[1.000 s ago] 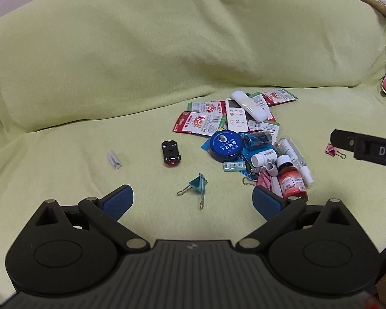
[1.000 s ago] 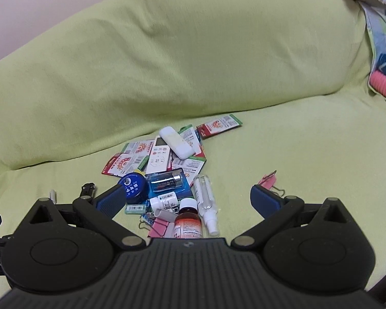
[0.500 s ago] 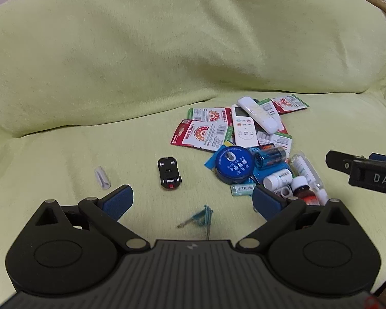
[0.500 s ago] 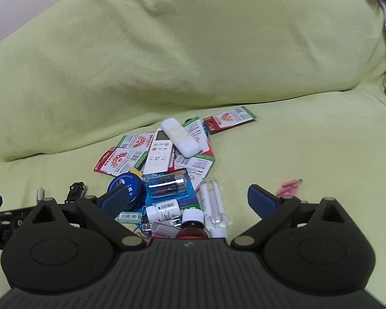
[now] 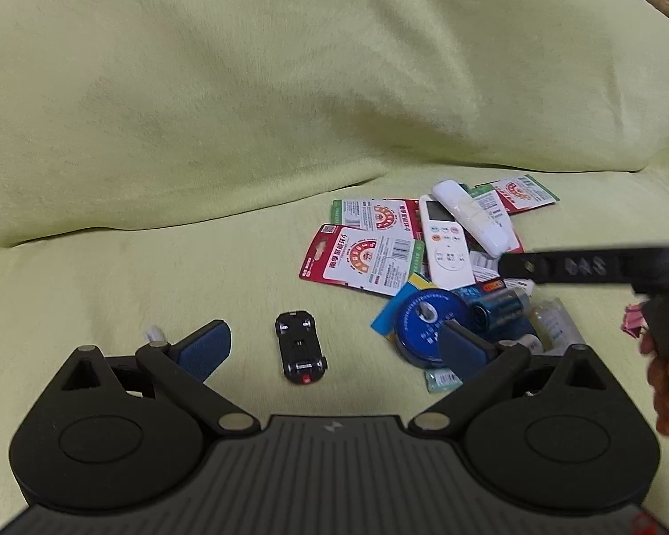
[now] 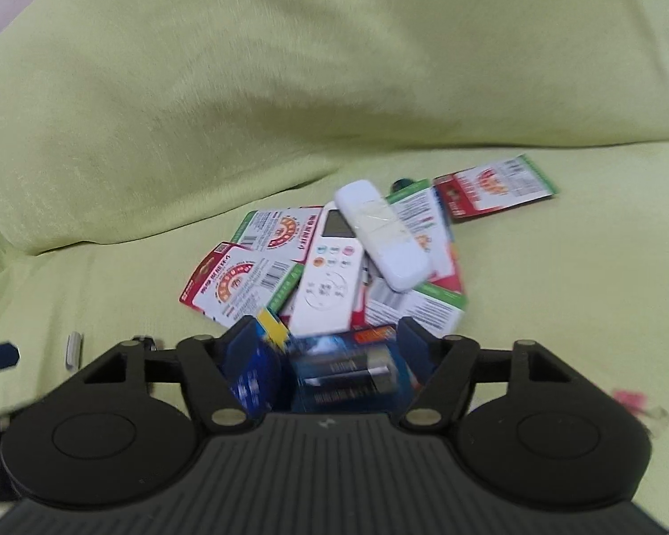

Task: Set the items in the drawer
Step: 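Close the right gripper on the white air-conditioner remote and lift it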

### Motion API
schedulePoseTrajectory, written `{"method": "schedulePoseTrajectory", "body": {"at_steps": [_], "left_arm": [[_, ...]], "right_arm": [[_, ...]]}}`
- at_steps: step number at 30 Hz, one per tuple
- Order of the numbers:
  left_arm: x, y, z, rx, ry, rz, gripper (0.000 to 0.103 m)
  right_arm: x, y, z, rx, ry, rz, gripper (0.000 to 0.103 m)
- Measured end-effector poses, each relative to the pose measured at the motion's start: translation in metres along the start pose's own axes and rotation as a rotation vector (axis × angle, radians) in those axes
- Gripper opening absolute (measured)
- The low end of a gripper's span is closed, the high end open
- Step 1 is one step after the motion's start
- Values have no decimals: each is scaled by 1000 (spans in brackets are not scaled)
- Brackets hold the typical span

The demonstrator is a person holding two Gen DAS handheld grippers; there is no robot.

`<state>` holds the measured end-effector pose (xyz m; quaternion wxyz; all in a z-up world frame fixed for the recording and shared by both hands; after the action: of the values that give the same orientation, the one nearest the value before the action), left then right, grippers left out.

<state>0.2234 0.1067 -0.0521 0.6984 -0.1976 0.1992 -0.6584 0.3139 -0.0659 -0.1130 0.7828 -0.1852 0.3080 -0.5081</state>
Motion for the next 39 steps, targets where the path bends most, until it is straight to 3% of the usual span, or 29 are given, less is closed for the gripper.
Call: {"method": "schedulePoseTrajectory", "body": {"at_steps": [10, 22, 26, 31, 39], "left_arm": [[-9, 33, 2, -21, -4, 4, 100], [-22, 54, -3, -42, -23, 27, 100], [-22, 54, -5, -51, -24, 31, 100], [-22, 51, -5, -49, -26, 34, 100], [-22, 46, -2, -42, -33, 41, 100]], "right_arm": [[-7, 71, 7, -139, -37, -40, 64], [-23, 111, 1, -178, -119, -117, 52], [-28, 118, 3, -158, -170, -139, 49], [-24, 106, 11, -89, -165, -88, 46], [-29, 70, 47, 109, -199, -56, 44]]}}
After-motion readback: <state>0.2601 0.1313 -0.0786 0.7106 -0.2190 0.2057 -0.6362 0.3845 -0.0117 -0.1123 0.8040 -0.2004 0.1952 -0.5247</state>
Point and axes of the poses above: each gripper's, at about its wrist camera, not at the fingertips, and y roughly the way its jaws point, x to its right, z to its top, the point moved 1 cm from there along y, roughly the way its jaws point, and after that the axes turned 11 degrees about x, right-handed, at the moved point
